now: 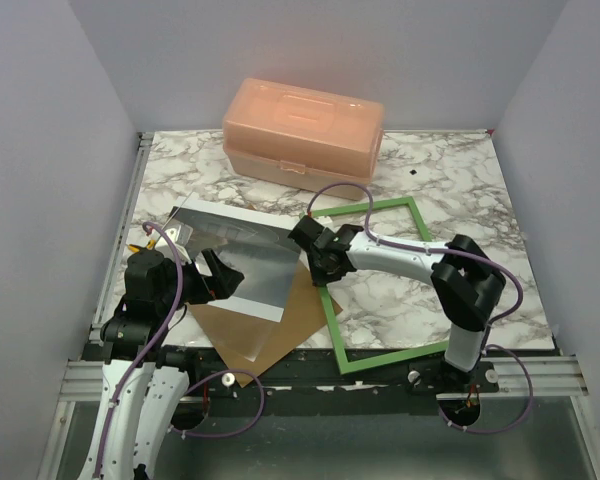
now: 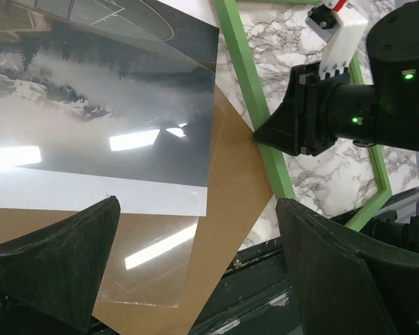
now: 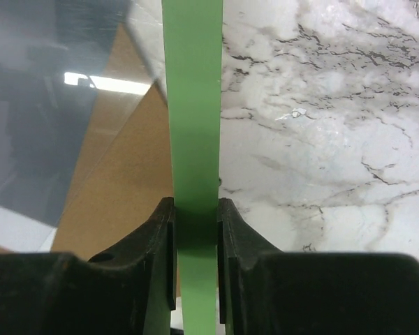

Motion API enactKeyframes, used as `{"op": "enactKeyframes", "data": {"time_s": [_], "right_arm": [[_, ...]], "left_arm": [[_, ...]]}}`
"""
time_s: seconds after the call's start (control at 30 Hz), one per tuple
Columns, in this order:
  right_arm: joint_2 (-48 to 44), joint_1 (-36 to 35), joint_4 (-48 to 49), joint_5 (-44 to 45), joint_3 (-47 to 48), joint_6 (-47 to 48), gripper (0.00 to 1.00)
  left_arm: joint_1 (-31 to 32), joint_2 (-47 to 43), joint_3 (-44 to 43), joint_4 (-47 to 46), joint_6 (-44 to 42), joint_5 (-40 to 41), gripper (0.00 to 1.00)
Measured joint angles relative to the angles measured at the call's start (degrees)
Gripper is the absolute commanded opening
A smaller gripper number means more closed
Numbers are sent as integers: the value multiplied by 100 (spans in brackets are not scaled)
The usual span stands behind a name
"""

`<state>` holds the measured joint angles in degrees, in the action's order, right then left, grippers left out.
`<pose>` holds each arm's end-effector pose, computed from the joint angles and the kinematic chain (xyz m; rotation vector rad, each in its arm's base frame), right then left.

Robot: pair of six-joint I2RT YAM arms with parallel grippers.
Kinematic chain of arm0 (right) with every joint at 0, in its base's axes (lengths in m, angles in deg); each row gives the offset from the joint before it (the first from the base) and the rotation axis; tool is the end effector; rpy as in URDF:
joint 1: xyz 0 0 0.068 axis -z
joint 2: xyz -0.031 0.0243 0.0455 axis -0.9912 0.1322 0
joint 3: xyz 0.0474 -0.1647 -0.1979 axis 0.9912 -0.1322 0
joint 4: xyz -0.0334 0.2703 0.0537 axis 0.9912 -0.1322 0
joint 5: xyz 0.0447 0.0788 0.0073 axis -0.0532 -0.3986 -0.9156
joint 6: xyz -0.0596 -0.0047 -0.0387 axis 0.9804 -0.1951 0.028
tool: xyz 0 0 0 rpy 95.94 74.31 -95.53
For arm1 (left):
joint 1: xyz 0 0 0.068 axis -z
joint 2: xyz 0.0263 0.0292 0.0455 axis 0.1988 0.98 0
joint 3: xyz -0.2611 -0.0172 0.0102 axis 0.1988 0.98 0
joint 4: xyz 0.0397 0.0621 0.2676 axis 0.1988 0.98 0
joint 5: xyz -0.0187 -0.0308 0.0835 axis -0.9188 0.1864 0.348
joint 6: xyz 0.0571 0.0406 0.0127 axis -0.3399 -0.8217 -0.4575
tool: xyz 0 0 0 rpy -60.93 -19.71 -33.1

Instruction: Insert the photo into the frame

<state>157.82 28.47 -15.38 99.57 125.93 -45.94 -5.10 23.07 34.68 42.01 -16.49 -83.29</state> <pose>0.2379 0.3035 0.1386 -0.3284 2.7217 0.1031 0.1397 -0.0382 0.2778 -0.1762 2.1416 -0.7764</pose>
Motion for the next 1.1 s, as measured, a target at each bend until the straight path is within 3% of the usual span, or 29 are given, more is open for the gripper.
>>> {"op": "enactKeyframes", "data": {"time_s": [0.4, 0.6, 0.83, 1.1], "right_arm": [[-1475, -2, 127, -750, -15, -160, 0], [-2225, -2, 437, -1010, -168, -402, 0], [-2677, 0, 977, -1250, -492, -975, 0], [-2638, 66, 1342, -1486, -122, -1423, 0]], "left_arm": [[0, -22, 22, -79, -13, -72, 98], [0, -28, 55, -264, -42, -603, 98], [2, 57, 136, -1045, 741, -1502, 96], [251, 949, 7, -2065, 1703, -2271, 96]]}}
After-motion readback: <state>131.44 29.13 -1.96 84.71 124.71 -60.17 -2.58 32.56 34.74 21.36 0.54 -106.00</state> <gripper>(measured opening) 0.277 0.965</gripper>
